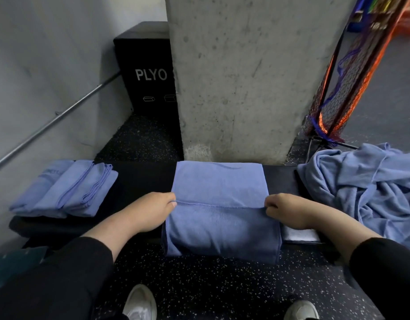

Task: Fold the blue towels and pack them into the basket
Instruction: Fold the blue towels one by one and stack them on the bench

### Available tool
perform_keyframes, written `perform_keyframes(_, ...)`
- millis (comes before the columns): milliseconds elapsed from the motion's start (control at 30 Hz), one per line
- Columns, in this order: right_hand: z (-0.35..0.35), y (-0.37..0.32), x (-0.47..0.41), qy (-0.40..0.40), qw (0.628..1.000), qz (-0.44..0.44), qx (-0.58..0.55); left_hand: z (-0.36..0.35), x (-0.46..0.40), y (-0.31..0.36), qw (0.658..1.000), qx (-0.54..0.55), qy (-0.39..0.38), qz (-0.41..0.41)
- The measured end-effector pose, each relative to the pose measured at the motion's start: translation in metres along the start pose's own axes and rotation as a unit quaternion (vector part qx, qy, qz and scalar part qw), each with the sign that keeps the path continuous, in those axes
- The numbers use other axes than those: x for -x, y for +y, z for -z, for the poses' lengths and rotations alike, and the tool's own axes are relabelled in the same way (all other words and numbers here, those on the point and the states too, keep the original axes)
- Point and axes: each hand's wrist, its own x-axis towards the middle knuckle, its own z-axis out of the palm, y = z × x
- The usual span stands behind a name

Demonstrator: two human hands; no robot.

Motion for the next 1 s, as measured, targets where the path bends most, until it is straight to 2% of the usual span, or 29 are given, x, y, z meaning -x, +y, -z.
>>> perform_keyframes(67, 0.006, 0.003, 0.002, 0.031, 0.996, 0.006, -0.088, 0.006, 0.003, -0.001, 0.997, 0.073, 0.002, -0.001)
perform_keyframes(100, 0.008, 0.004, 0.002, 0.04, 0.982, 0.008, -0.187, 0.011, 0.004, 0.0, 0.991, 0.131, 0.011, -0.006)
perform_keyframes(133, 0.01, 0.005, 0.002, 0.044, 0.951, 0.013, -0.307, 0.017, 0.003, 0.001, 0.98, 0.197, 0.022, -0.01)
perform_keyframes(200, 0.014, 0.005, -0.003, 0.052, 0.864, 0.007, -0.501, 0.028, 0.0, 0.008, 0.95, 0.309, 0.054, -0.007)
perform_keyframes(267, 0.018, 0.006, -0.013, 0.086, 0.816, -0.009, -0.571, 0.034, -0.01, 0.013, 0.927, 0.36, 0.102, 0.013)
perform_keyframes(333, 0.024, 0.002, -0.026, 0.162, 0.807, -0.031, -0.568, 0.033, -0.027, 0.015, 0.92, 0.351, 0.168, 0.044)
perform_keyframes(433, 0.027, -0.004, -0.052, 0.256, 0.812, -0.078, -0.518, 0.026, -0.055, 0.018, 0.935, 0.254, 0.234, 0.081)
perform_keyframes(533, 0.017, -0.008, -0.075, 0.272, 0.839, -0.107, -0.46, 0.01, -0.077, 0.022, 0.951, 0.189, 0.23, 0.078)
perform_keyframes(667, 0.0, -0.009, -0.083, 0.228, 0.91, -0.137, -0.317, -0.017, -0.095, 0.015, 0.978, 0.097, 0.174, 0.063)
perform_keyframes(833, 0.004, -0.012, -0.073, 0.181, 0.945, -0.142, -0.231, -0.016, -0.09, 0.013, 0.991, -0.015, 0.127, 0.042)
perform_keyframes(1000, 0.007, -0.017, -0.052, 0.103, 0.979, -0.117, -0.135, -0.011, -0.069, 0.007, 0.995, -0.023, 0.074, 0.055)
